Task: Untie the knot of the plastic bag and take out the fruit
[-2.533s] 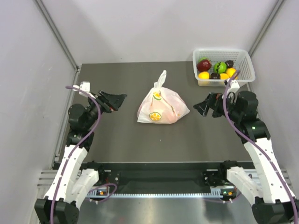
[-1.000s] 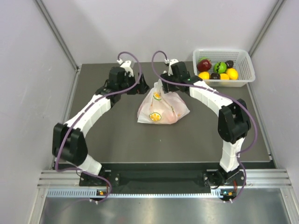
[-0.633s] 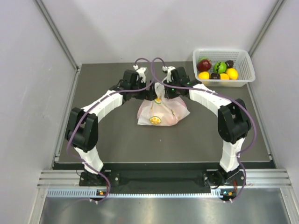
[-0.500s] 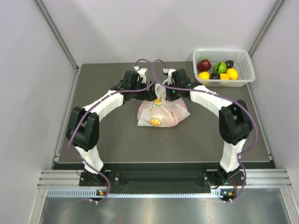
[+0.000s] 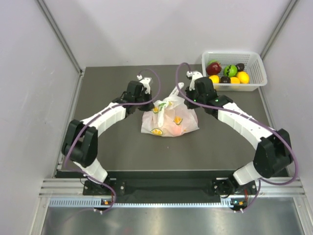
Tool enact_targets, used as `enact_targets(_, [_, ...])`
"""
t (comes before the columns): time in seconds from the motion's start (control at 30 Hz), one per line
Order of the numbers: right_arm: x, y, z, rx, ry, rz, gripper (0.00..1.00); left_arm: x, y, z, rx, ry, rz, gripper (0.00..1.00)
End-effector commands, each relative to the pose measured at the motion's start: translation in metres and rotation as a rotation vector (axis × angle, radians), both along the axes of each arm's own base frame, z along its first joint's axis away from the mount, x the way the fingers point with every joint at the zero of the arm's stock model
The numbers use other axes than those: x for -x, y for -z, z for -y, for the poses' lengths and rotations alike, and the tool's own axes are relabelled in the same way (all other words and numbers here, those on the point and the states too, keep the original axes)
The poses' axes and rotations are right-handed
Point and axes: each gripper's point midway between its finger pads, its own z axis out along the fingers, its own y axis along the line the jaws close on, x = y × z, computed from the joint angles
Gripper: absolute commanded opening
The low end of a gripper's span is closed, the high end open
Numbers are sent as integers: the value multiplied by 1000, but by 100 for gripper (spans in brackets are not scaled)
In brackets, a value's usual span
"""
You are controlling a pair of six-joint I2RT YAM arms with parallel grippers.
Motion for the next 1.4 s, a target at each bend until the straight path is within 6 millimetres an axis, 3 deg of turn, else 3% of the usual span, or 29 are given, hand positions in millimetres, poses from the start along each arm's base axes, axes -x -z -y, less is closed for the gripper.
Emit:
enact_targets(0.0, [-15,-48,34,-67,188,140,0,-18,-63,-21,15,-120,214,0])
enact_targets(0.2, [-41,-86,73,-120,345,187,0,-39,-125,-44,17,-244,383,0])
enact_targets(0.3, [-46,-96,92,-132,417,199,0,-46,-152,-53,29,-288,448,0])
enact_targets(0.37, [-44,-96,103,-140,464,199,0,-45,-160,-61,35,-317,476,0])
enact_targets(0.43, [-33,-88,113,-145,501,196,0,-43,-156,-70,41,-351,501,0])
enact_targets(0.47, [-23,-80,118,-147,511,193,0,-37,-164,-74,71,-369,524,0])
enact_targets(0.5, [-17,-76,119,-150,512,192,0,-30,-141,-79,59,-380,496,0])
enact_targets(0.57, [3,-56,120,-181,503,171,0,-20,-144,-80,113,-382,537,0])
enact_targets(0.6, [11,-48,116,-196,480,160,0,-9,-112,-80,102,-361,490,0])
enact_targets(0.63, [19,-40,109,-223,452,145,0,-6,-113,-78,133,-355,514,0])
enact_targets(0.67, [35,-12,103,-206,421,99,0,-2,-103,-76,155,-355,496,0])
enact_targets(0.7, [42,-18,97,-236,390,132,0,4,-87,-76,163,-352,469,0])
enact_targets(0.73, [49,-14,89,-242,345,132,0,9,-85,-66,201,-303,455,0])
enact_targets(0.77, [63,-1,79,-234,295,112,0,11,-82,-60,231,-293,436,0])
enact_targets(0.83, [73,-15,69,-255,215,164,1,21,-70,-50,257,-236,387,0])
enact_targets(0.93, [79,-30,61,-211,125,207,23,35,-61,-42,282,-185,355,0])
enact_targets(1.0, [66,-44,54,-172,95,211,43,48,-63,-36,304,-133,357,0])
enact_targets(1.03, [65,-42,53,-122,67,191,68,53,-65,-33,312,-113,357,0])
enact_targets(1.07, [54,-68,47,-128,56,231,75,61,-71,-28,332,-67,361,0])
enact_targets(1.1, [45,-60,40,-96,43,195,81,67,-72,-23,336,-43,354,0])
enact_targets(1.13, [39,-66,35,-74,19,208,97,73,-72,-19,334,-17,346,0])
enact_targets(1.23, [14,-78,12,-6,-35,230,100,90,-72,-10,311,48,347,0])
enact_targets(1.27, [9,-91,4,1,-59,247,100,95,-68,-10,292,63,338,0])
enact_targets(1.3, [0,-76,-5,39,-80,208,100,101,-67,-5,288,85,333,0])
enact_targets(1.37, [-9,-67,-20,100,-127,182,100,106,-63,-5,270,92,319,0])
